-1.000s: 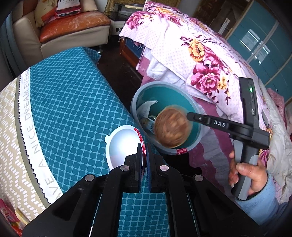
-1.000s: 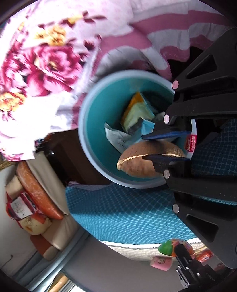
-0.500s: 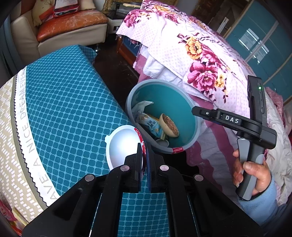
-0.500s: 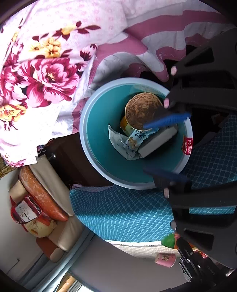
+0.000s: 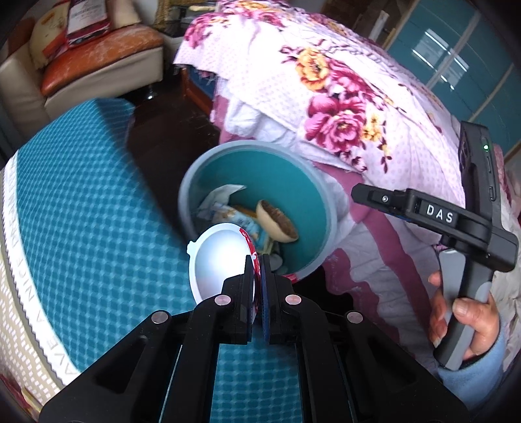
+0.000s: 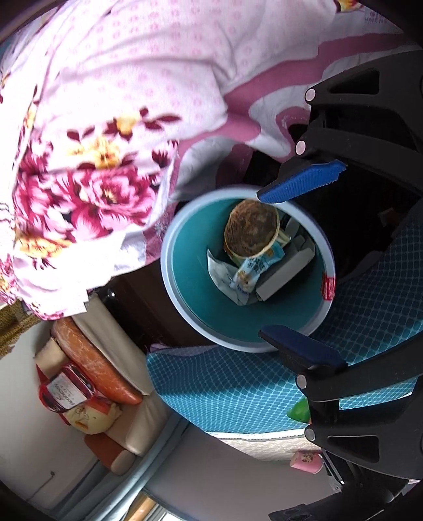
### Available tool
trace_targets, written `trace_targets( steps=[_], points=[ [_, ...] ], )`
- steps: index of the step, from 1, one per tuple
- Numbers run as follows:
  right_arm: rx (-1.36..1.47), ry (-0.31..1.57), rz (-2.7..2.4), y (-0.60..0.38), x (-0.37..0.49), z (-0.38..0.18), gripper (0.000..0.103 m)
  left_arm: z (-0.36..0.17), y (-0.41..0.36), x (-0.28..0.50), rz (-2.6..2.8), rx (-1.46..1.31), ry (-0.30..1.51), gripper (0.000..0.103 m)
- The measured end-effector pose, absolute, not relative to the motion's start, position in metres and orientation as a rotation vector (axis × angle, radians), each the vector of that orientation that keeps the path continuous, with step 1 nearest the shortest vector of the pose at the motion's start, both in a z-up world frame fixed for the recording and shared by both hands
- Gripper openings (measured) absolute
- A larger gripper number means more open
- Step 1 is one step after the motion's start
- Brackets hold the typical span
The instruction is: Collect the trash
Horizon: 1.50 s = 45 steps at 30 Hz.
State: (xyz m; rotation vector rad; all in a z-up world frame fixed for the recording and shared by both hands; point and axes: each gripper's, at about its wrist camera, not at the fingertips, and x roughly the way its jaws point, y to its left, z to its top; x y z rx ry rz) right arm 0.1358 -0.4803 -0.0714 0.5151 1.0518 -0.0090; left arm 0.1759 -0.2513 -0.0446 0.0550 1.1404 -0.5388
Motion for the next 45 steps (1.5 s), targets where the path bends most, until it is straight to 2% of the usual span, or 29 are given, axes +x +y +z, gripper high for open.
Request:
trace_targets(
  steps=[10, 17, 21, 22, 24, 25, 26, 30, 32, 45],
  points=[
    [0.526, 1.058, -0.040, -0.518, 0.128, -0.067, 0.075, -0.052, -0.314, 0.187, -0.607, 0.091, 1.137, 0.005],
    [0.541, 1.066, -0.060, -0.534, 0.129, -0.072, 0.075, -0.061, -0.336, 0.201, -0.610, 0.110, 1.146, 0.005],
    [0.550, 1.077, -0.068, -0.540, 0.130, -0.076, 0.075, -0.064, -0.333, 0.213, -0.580, 0.091, 1.159, 0.008],
    [0.550, 1.079, -0.067, -0.541, 0.130, -0.077, 0.075, -0.065, -0.331, 0.216, -0.578, 0.079, 1.166, 0.014],
    [0.548, 1.087, -0.064, -0.541, 0.133, -0.079, 0.075, -0.068, -0.325, 0.219, -0.558, 0.066, 1.169, 0.036],
    [0.548, 1.089, -0.063, -0.541, 0.134, -0.080, 0.075, -0.068, -0.323, 0.219, -0.545, 0.064, 1.165, 0.058],
    [0.547, 1.093, -0.061, -0.540, 0.135, -0.081, 0.075, -0.067, -0.319, 0.219, -0.527, 0.061, 1.151, 0.072],
    [0.541, 1.101, -0.057, -0.537, 0.137, -0.083, 0.075, -0.066, -0.309, 0.220, -0.510, 0.034, 1.150, 0.078],
    [0.539, 1.104, -0.057, -0.534, 0.137, -0.082, 0.075, -0.066, -0.302, 0.219, -0.499, 0.016, 1.156, 0.085],
    [0.503, 1.104, -0.042, -0.494, 0.136, -0.072, 0.075, -0.059, -0.253, 0.197, -0.447, -0.048, 1.154, 0.089]
  ],
)
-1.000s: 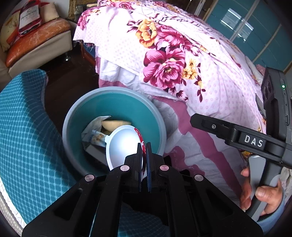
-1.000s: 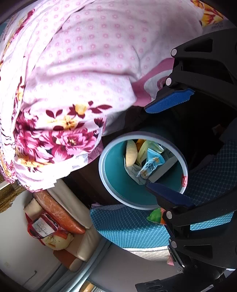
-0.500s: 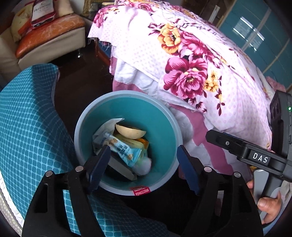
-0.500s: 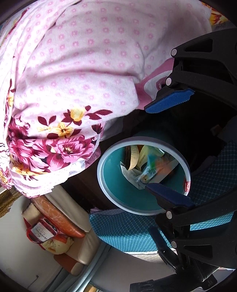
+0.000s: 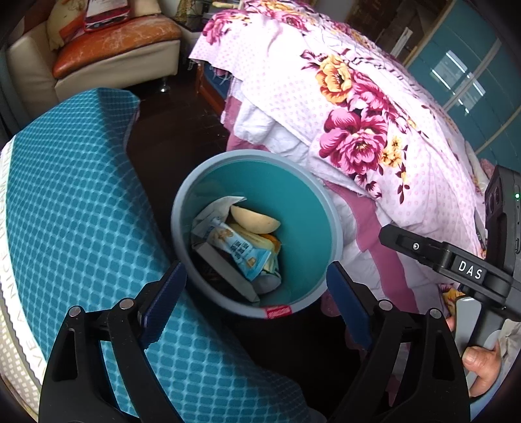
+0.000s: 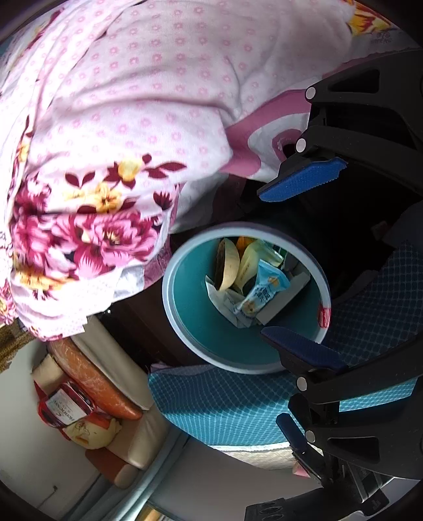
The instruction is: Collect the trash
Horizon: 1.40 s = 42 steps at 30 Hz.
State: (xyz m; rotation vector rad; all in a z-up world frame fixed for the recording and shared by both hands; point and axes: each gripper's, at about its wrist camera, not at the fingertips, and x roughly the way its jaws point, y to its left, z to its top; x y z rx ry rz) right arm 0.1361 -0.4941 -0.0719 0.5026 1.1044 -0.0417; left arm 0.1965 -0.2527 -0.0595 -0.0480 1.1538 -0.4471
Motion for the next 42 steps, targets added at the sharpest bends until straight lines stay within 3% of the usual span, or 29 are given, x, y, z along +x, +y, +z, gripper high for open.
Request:
trace_targets(
  steps=[23, 27, 42],
  points=[
    [0.329, 1.121, 0.101, -0.349, 0.112, -0.035, 0.078, -0.038, -0.121, 0.135, -0.355, -0.174, 1.082, 0.093],
    [0.288, 1.141, 0.146, -0.317, 0.107, -0.032, 0.082, -0.038, -0.087, 0.120, -0.318, -0.197, 1.080, 0.093],
    [0.111, 1.246, 0.348, -0.192, 0.083, -0.036, 0.082, -0.030, 0.063, 0.043, -0.109, -0.203, 1.063, 0.093]
  ],
)
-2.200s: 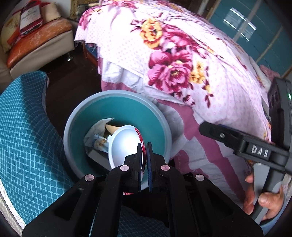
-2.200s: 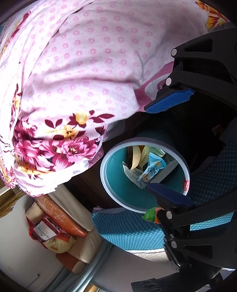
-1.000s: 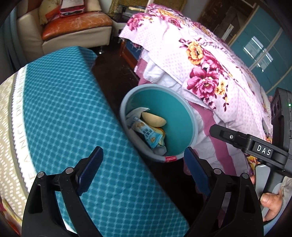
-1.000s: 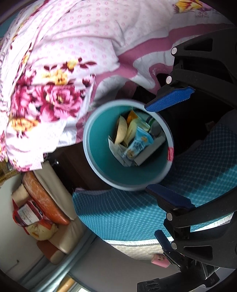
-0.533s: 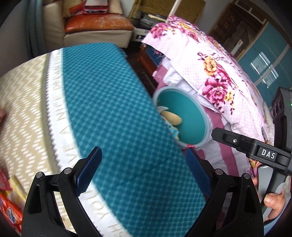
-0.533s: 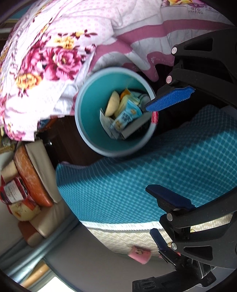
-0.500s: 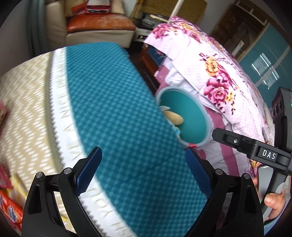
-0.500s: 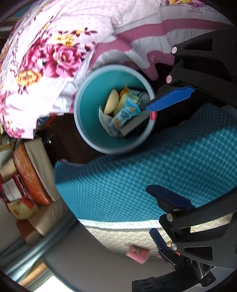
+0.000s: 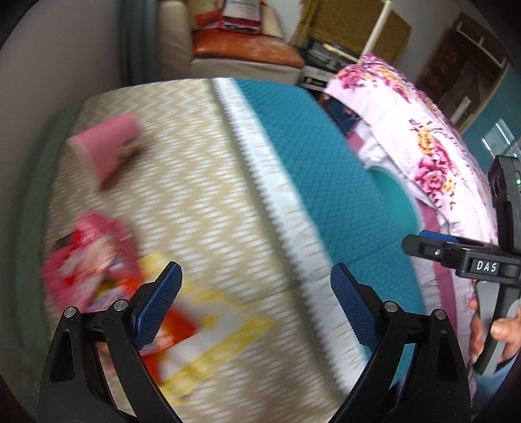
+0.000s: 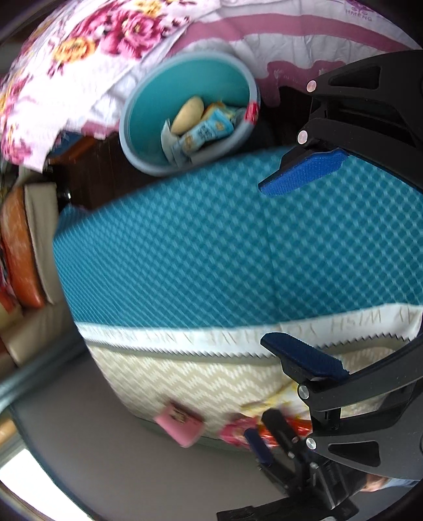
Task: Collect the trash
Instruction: 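Grasp the red Ovaltine bag with left tool while right tool grasps the yellow tissue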
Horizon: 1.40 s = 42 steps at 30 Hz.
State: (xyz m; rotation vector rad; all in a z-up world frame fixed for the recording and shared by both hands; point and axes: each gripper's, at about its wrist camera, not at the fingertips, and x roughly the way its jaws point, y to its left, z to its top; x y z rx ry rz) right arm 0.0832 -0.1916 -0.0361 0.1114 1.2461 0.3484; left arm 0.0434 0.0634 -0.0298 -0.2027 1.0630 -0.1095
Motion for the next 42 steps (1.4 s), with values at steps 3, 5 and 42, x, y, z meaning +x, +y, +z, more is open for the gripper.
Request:
trace_targets(
  steps=[3, 5, 42],
  points=[
    [0.058, 1.268, 0.389, -0.163, 0.077, -0.039, 0.082, -0.034, 0.095, 0.025, -0.061, -0.193, 1.077, 0.093],
    [0.030, 1.279, 0.414, -0.148, 0.072, -0.041, 0.082, -0.037, 0.115, 0.014, -0.031, -0.199, 1.082, 0.093],
    [-0.297, 1.259, 0.708, 0.041, 0.006, -0.086, 0.082, -0.014, 0.181, 0.018, -0.096, -0.334, 0.950, 0.044]
  ],
)
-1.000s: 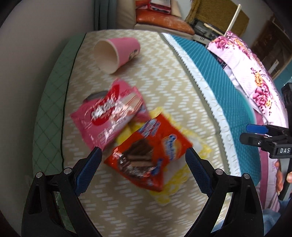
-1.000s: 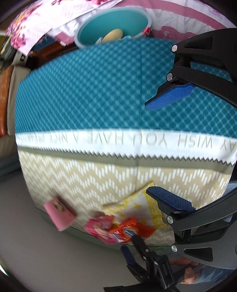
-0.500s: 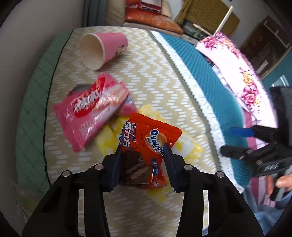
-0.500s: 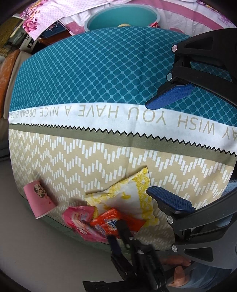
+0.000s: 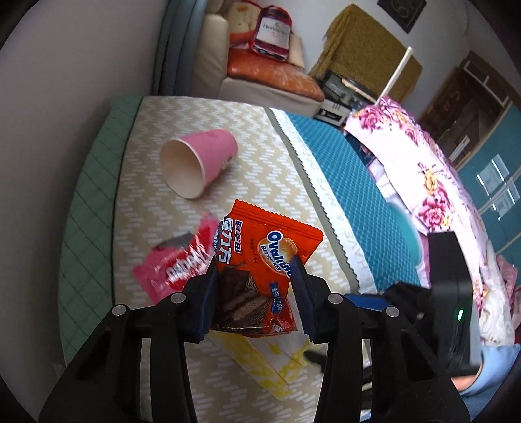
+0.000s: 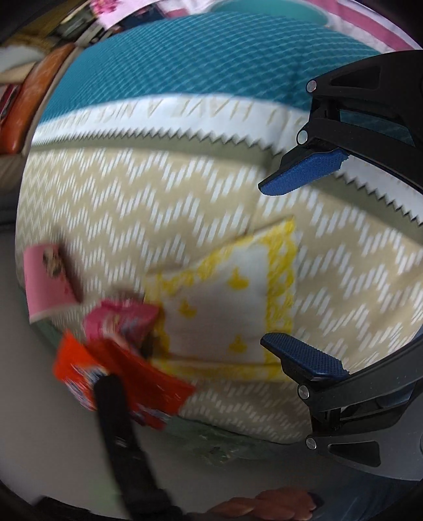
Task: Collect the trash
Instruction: 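Grasp the red Ovaltine bag with left tool while right tool grasps the yellow tissue, then carry both items over the bin and release the tissue from right tool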
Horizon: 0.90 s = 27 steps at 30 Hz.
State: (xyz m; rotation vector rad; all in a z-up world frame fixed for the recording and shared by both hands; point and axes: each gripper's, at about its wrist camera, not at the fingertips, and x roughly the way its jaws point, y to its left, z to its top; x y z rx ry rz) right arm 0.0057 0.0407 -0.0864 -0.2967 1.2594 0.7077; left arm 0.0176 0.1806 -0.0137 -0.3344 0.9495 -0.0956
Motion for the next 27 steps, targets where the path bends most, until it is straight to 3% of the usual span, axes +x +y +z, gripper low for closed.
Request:
trace_targets(
  steps=[12, 14, 17, 19, 21, 23, 27],
  points=[
    [-0.435, 1.161, 0.747, 0.111, -0.027, -0.103, 0.082, -0.028, 0.200, 0.022, -0.072, -0.390, 0.958, 0.044],
    [-0.493, 1.121, 0.736, 0.116, -0.042, -0.109, 0.078, -0.029, 0.200, 0.023, -0.072, -0.396, 0.956, 0.044],
    [-0.518, 1.089, 0.765, 0.120, -0.055, -0.108, 0.057, -0.028, 0.199, 0.023, -0.072, -0.400, 0.953, 0.044],
    [-0.522, 1.086, 0.771, 0.121, -0.059, -0.108, 0.031, -0.027, 0.196, 0.022, -0.073, -0.397, 0.951, 0.044],
    [-0.507, 1.100, 0.773, 0.120, -0.066, -0.105, 0.013, -0.025, 0.193, 0.021, -0.073, -0.389, 0.950, 0.044],
    [-0.442, 1.134, 0.773, 0.112, -0.066, -0.101, 0.008, -0.024, 0.190, 0.020, -0.074, -0.384, 0.951, 0.044],
    [-0.369, 1.121, 0.735, 0.092, -0.067, -0.089, 0.006, -0.021, 0.180, 0.019, -0.080, -0.381, 0.956, 0.044]
  ],
)
